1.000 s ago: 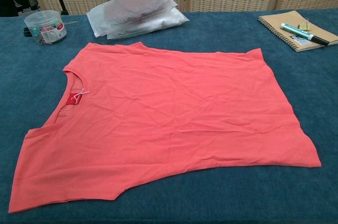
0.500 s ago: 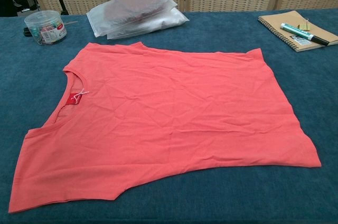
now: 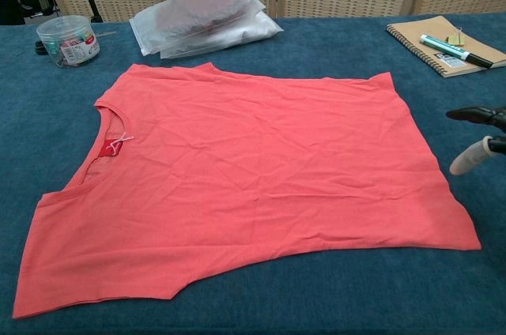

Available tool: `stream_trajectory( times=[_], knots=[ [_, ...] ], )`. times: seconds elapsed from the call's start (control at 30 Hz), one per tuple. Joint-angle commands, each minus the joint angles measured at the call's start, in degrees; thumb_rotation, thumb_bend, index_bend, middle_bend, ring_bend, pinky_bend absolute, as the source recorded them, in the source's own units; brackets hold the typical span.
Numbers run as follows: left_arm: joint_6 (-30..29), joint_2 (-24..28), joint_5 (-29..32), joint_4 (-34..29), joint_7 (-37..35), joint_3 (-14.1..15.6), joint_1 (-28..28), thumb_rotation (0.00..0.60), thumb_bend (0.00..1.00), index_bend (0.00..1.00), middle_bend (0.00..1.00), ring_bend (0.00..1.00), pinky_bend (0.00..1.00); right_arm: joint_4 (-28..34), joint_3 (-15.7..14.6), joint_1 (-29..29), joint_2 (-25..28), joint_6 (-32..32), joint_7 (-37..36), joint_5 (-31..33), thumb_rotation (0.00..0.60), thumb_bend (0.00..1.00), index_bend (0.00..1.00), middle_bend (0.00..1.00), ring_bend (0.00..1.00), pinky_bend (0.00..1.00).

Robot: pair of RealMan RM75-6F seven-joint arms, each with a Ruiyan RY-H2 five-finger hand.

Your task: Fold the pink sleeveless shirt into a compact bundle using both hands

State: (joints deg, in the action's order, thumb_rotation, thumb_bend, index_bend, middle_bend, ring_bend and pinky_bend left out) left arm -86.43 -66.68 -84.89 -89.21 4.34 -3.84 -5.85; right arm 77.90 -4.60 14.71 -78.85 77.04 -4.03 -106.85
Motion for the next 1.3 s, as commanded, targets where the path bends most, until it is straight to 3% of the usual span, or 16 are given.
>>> stream_trajectory(
  times=[0.03,0.57,1.3],
  knots=[
    [0.01,-0.1,0.13,0.09,0.06,-0.1,-0.04,0.6,0.0,0.0,0.0,0.0,0.0,-0.84,0.27,0.39,-1.57,-1.27,1.78,1.36,0.6,0.21,0.32,0.0,0.0,0.0],
    [0.24,-0.09,0.6,0.16,-0.3,-0.3,-0.09,0.6,0.0,0.0,0.0,0.0,0.0,-1.37,-0.2,0.9,-3.73,-4.71,8.13,5.69,0.6,0.21,0.41,0.0,0.0,0.0],
    [0.37,-0.04,1.03,0.28,-0.74,-0.54,-0.13,0.6,0.0,0.0,0.0,0.0,0.0,-2.73,-0.99,2.38,-6.28,-5.63,9.99,6.18,0.6,0.21,0.41,0.0,0.0,0.0]
  ],
)
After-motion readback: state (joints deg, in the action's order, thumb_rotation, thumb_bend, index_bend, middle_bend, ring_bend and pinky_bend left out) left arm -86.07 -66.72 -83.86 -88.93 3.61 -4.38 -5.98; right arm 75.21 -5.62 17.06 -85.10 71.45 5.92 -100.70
